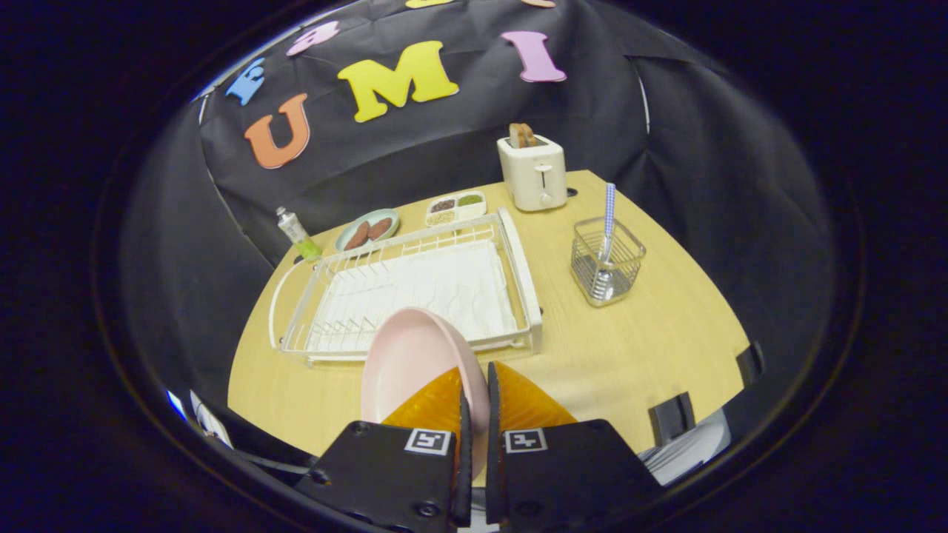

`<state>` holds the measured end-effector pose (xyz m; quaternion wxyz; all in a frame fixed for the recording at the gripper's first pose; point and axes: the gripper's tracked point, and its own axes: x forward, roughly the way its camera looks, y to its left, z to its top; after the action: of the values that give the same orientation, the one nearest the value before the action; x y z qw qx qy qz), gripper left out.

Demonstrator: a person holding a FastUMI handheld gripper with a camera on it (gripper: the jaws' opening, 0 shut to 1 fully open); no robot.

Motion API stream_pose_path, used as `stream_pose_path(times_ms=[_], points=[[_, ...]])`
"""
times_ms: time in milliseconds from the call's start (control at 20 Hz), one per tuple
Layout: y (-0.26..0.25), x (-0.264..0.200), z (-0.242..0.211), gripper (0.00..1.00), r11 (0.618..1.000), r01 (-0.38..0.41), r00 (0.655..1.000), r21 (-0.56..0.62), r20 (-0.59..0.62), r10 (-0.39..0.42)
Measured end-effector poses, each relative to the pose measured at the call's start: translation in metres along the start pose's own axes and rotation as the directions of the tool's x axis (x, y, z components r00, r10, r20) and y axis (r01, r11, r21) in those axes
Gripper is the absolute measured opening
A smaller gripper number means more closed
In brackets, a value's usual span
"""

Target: Take the plate from the dish rack, then take the spoon from the basket and place it into the plate.

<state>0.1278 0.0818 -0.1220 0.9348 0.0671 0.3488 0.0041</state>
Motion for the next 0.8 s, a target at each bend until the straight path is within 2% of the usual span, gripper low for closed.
stream_pose_path(times_ms=[200, 400, 600, 700, 750, 800], points=[[-0.019, 0.017, -0.031, 0.13, 0.999, 0.031, 0.999, 0.033, 0.038, -0.032], [-0.027, 0.029, -0.052, 0.15, 0.998, -0.007, 0.999, 0.066, 0.041, 0.004], [-0.049, 0.045, -0.062, 0.18, 0.997, 0.019, 0.999, 0.072, 0.04, -0.022], [-0.061, 0.051, -0.06, 0.16, 0.997, 0.042, 0.997, 0.058, 0.06, -0.045], [-0.061, 0.053, -0.058, 0.14, 0.998, 0.024, 0.997, 0.06, 0.074, -0.029], [-0.063, 0.048, -0.051, 0.16, 0.997, 0.002, 0.995, 0.08, 0.102, -0.01]])
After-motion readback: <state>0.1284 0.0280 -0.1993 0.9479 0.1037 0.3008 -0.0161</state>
